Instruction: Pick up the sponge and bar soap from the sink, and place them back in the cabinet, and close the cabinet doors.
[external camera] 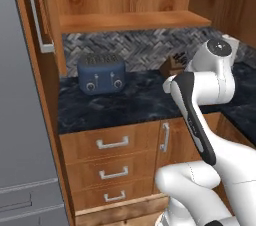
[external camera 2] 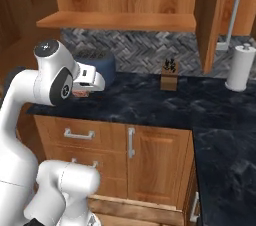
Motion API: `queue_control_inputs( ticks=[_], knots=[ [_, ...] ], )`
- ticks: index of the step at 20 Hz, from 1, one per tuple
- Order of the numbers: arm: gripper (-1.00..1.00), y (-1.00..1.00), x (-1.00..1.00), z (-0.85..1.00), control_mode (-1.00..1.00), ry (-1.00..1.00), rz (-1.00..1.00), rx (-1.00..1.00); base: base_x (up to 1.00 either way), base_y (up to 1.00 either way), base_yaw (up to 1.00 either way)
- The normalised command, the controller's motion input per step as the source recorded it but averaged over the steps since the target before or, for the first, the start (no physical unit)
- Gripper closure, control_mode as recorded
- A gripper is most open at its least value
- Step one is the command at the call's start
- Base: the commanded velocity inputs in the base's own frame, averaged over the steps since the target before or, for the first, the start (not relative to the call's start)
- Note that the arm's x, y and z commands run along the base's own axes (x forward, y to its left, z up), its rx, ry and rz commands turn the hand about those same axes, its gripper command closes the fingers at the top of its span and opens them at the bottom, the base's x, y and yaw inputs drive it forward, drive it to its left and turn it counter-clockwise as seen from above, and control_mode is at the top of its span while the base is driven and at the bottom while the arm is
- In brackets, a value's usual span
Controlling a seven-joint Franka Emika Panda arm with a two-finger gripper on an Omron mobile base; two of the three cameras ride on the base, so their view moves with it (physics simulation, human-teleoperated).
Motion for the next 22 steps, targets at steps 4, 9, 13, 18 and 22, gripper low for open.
queue_control_inputs(
  ticks=[4, 9, 13, 18, 22],
  knots=[
    [1.00, 0.00, 0.00, 0.00, 1.00, 0.00, 0.00, 0.00, 0.51, 0.00, 0.00],
    [1.00, 0.00, 0.00, 0.00, 1.00, 0.00, 0.00, 0.00, 0.52, 0.00, 0.00],
    [1.00, 0.00, 0.00, 0.00, 1.00, 0.00, 0.00, 0.00, 0.53, 0.00, 0.00],
    [1.00, 0.00, 0.00, 0.00, 1.00, 0.00, 0.00, 0.00, 0.48, 0.00, 0.00],
    [1.00, 0.00, 0.00, 0.00, 1.00, 0.00, 0.00, 0.00, 0.40, 0.00, 0.00]
  ],
)
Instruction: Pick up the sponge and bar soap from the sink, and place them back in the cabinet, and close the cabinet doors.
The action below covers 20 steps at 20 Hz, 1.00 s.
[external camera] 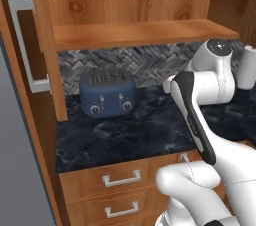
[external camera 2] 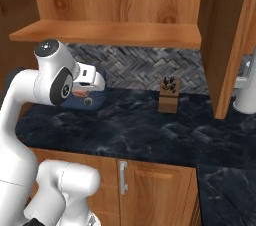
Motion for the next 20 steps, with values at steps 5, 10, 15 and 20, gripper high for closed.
queue_control_inputs(
  ticks=[5, 10, 15, 20],
  knots=[
    [1.00, 0.00, 0.00, 0.00, 1.00, 0.00, 0.00, 0.00, 0.29, 0.00, 0.00],
    [1.00, 0.00, 0.22, 0.26, -1.00, -0.14, 0.00, 0.00, 0.06, 0.00, 0.00],
    [1.00, 0.00, 0.06, 0.59, -1.00, -0.34, 0.00, 0.00, 0.00, 0.00, 0.00],
    [1.00, 0.00, 0.00, 0.57, -1.00, -0.39, 0.00, 0.00, 0.00, 0.00, 0.00]
  ],
)
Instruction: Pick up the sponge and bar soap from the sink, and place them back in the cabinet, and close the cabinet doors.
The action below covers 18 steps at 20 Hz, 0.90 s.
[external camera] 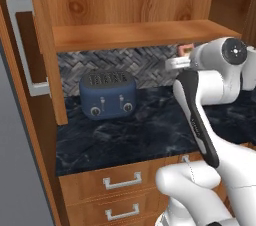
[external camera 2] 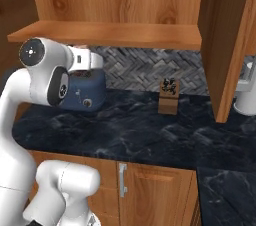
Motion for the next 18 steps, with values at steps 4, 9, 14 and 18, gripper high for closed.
queue_control_inputs(
  ticks=[4, 9, 14, 18],
  knots=[
    [1.00, 0.01, 0.05, 0.41, -1.00, -0.35, 0.00, 0.00, 0.00, 0.00, 0.00],
    [1.00, 0.00, 0.02, 0.37, -1.00, -0.35, 0.00, 0.00, 0.00, 0.00, 0.00],
    [1.00, 0.00, 0.18, 0.39, -1.00, -0.22, 0.00, 0.01, 0.00, 0.00, 0.00],
    [1.00, 0.00, 0.27, 0.49, -1.00, 0.00, 0.00, 0.05, 0.00, 0.00, 0.00]
  ],
)
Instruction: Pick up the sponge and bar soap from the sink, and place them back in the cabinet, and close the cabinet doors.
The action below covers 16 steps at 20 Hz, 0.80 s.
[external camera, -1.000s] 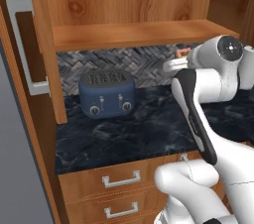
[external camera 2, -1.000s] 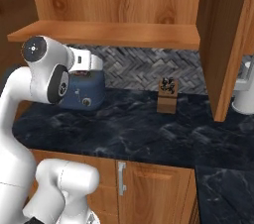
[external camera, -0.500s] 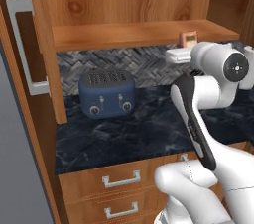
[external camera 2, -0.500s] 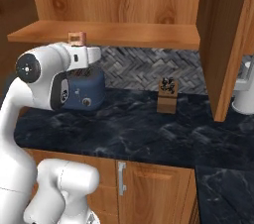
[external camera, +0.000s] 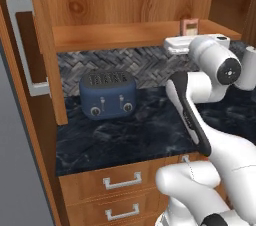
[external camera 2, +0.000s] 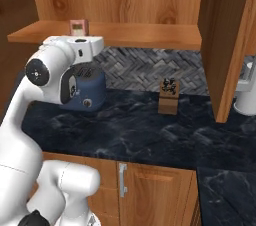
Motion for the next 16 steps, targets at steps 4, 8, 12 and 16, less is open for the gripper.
queue_control_inputs(
  ticks=[4, 8, 12, 16],
  knots=[
    [1.00, 0.00, 0.34, 0.55, -1.00, 0.07, 0.00, 0.05, 0.00, 0.00, 0.00],
    [1.00, 0.00, 0.27, 0.49, -1.00, 0.17, 0.00, 0.05, 0.00, 0.00, 0.00],
    [1.00, 0.00, 0.17, 0.41, -1.00, 0.23, 0.00, 0.06, 0.00, 0.00, 0.00],
    [1.00, 0.00, 0.14, 0.32, -1.00, 0.24, 0.00, 0.05, 0.00, 0.00, 0.00]
  ],
)
